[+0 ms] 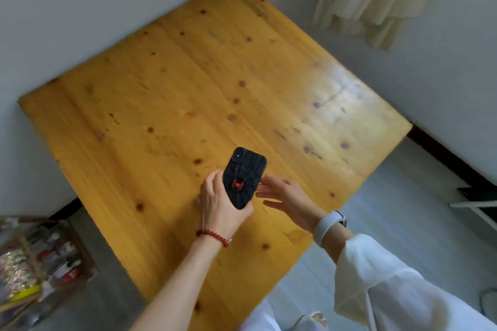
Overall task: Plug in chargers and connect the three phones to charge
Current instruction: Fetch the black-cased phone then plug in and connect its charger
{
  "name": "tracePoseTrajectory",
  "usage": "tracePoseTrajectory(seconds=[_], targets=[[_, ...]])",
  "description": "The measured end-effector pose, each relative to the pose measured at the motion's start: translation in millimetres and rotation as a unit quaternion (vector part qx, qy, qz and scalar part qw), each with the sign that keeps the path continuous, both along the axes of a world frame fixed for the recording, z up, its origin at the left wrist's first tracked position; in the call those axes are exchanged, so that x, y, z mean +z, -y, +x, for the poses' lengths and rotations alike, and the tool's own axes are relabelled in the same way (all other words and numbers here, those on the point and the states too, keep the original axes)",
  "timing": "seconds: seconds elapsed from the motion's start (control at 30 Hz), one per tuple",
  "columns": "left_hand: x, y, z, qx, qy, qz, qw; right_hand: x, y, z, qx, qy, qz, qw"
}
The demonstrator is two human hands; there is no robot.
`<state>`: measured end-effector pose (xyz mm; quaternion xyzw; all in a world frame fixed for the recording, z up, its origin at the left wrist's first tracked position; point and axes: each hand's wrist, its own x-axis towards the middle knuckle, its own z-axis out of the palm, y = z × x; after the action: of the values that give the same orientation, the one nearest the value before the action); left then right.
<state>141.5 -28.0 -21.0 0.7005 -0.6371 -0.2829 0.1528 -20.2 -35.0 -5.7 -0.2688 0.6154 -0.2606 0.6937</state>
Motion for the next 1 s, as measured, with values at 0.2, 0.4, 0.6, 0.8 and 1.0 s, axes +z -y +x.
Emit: tracePoseTrajectory(seconds=[0.2,0.4,0.6,0.8,1.0], targets=[[34,-80,-149,-0.148,-0.023,-0.04,0.988,23,-112,-117,-0.178,0.026,-0.07,0.981],[51,-204,-310,-0.379,-0.071,-0.04,0.922,40,-289,-275,-0.41,-0.092,-0.062,0.905],[50,-303,-457,-0.53,-0.033,-0.009,0.847,36,-474,-385,-0.569,-0.299,0.015,0.766],[44,-389,-585,-0.669,0.041,-0.034,0.742,23,-623,-432,-0.686,-0.338,0.124,0.632],[33,-498,-737,-0.757,0.061,-0.031,0.65,16,-740,-507,-0.745,-0.354,0.199,0.529]])
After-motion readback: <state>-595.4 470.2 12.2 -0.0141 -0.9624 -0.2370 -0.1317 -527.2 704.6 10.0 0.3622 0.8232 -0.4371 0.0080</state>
